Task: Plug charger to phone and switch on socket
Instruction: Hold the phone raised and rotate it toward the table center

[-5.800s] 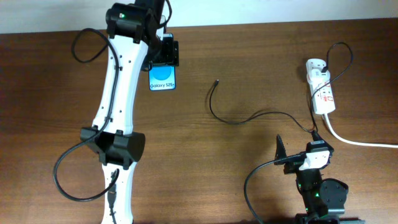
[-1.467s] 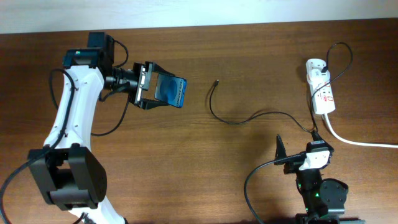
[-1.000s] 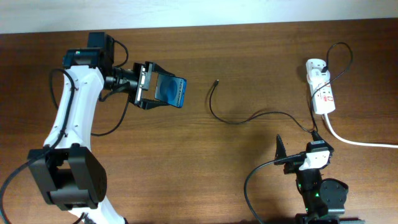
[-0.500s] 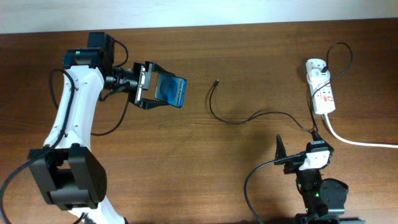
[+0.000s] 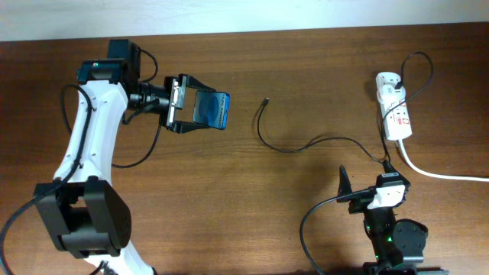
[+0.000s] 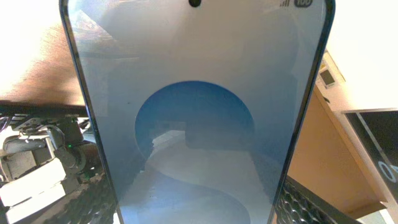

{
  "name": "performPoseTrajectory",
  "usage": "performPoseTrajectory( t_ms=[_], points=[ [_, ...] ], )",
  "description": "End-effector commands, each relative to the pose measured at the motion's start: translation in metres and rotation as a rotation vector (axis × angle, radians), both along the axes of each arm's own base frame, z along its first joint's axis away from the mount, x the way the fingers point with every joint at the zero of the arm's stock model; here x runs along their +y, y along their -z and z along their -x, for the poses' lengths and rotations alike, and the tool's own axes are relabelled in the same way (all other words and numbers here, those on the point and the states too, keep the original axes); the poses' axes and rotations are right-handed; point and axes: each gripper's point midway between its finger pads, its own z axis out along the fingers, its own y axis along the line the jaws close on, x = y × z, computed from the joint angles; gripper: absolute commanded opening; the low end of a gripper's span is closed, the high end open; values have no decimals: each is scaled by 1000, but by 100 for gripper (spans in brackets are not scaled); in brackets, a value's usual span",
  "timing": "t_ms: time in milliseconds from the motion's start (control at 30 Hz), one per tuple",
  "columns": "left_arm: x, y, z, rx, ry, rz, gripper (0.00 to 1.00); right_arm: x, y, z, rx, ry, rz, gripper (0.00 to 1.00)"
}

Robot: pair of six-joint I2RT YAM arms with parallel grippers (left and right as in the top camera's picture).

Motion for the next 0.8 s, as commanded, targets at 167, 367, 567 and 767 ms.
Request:
performPoseTrajectory(
  t_ms=[167, 367, 567, 767],
  points=[
    [1, -7, 4, -34, 0, -40, 0, 2, 2, 0, 4, -6, -7, 98],
    [17, 20, 1, -40, -19, -233, 0, 2, 2, 0, 4, -6, -7, 99],
    [58, 62, -4, -70, -33, -675, 0, 2, 2, 0, 4, -6, -7, 98],
    [87, 73, -7, -131, -4, -1009, 0, 2, 2, 0, 4, -6, -7, 98]
  ],
)
